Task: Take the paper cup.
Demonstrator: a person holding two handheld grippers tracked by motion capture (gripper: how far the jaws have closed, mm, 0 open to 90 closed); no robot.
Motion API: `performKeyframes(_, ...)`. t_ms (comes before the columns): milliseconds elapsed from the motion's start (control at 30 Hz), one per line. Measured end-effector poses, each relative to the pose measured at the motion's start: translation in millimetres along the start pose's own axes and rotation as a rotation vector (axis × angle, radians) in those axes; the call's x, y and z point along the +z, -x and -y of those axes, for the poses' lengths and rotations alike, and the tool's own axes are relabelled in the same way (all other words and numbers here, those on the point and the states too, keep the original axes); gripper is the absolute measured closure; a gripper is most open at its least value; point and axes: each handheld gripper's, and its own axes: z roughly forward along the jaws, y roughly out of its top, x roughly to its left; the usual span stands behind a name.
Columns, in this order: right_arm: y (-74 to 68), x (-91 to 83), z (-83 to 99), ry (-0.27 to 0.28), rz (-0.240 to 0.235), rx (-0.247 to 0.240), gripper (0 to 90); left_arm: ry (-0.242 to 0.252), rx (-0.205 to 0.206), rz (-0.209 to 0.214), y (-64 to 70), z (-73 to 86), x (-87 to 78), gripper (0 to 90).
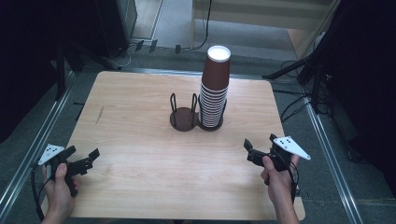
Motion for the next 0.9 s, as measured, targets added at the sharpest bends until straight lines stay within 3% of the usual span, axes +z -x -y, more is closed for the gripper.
performKeyframes(333, -18.2, 14.3, -18.8, 0.021, -0.01, 0.0, 0.0, -0.004, 0.023, 0.0, 2.7, 0.5, 1.6, 0.0)
performKeyframes(467, -26.4, 17.6, -24.7, 0.027, -0.01, -0.025, 0.0, -0.009, 0.05, -0.011, 5.1, 1.0, 2.2, 0.0)
performKeyframes(667, -32.5, 22.6, -34.9, 0.025, 0.0, -0.018, 0.0, -0.011, 0.086, -0.024, 8.5, 1.4, 2.6, 0.0)
performKeyframes(900, -33.3, 22.7, -46.6, 0.022, -0.008, -0.001, 0.0, -0.003, 0.074, -0.019, 7.4, 1.2, 2.7, 0.0)
